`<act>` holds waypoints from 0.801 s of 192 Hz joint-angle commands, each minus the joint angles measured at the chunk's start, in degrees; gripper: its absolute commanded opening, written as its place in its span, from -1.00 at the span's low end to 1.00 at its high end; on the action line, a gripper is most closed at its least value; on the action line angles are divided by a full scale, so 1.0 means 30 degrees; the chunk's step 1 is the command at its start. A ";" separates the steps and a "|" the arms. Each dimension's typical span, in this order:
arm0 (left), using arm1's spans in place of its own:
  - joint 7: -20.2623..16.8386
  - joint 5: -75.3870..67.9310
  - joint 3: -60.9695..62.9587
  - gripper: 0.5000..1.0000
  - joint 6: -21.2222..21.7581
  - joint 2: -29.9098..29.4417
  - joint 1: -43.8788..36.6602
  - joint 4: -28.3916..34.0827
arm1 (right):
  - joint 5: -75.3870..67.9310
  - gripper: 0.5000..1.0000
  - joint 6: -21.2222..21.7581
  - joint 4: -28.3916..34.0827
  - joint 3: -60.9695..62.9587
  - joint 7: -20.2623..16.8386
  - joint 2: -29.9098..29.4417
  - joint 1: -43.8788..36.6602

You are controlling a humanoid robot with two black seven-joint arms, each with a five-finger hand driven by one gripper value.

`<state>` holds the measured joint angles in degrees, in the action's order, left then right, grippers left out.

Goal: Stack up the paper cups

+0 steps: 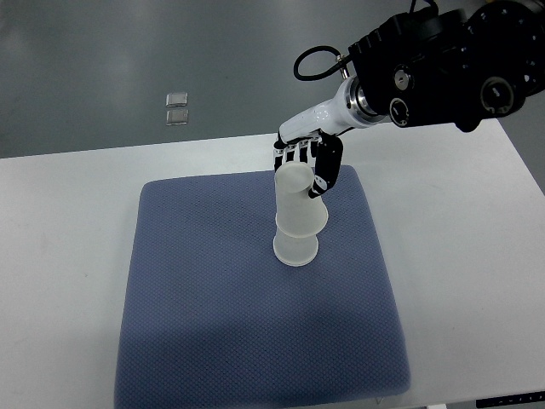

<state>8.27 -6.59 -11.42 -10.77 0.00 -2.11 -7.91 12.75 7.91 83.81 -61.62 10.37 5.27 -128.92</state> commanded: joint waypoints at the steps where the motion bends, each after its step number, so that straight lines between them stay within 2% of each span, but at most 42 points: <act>1: -0.0004 0.0000 0.0027 1.00 0.0017 0.0000 0.0000 -0.0002 | -0.0030 0.13 -0.0058 -0.0017 0.0031 0.0001 0.0002 0.0054; 59: -0.0004 0.0000 -0.0002 1.00 0.0017 0.0000 0.0000 -0.0002 | -0.0030 0.13 -0.0058 -0.0017 0.0031 0.0001 0.0061 0.0083; 87: -0.0004 0.0000 0.0027 1.00 0.0017 0.0000 0.0000 -0.0031 | -0.0030 0.14 -0.0029 -0.0046 0.0089 0.0059 0.0676 -0.0151; 118: -0.0004 0.0000 -0.0002 1.00 0.0017 0.0000 -0.0029 -0.0002 | -0.0616 0.15 -0.0322 -0.0573 0.0705 0.0118 0.3723 0.0083; 154: -0.0004 -0.0029 0.0027 1.00 -0.0012 0.0000 -0.0029 -0.0031 | -0.3077 0.15 -0.3134 -0.1218 0.4484 0.0235 0.8616 0.3599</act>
<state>8.24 -6.60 -11.39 -10.75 0.00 -2.20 -7.95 7.04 2.83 80.76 -55.60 10.96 23.53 -124.22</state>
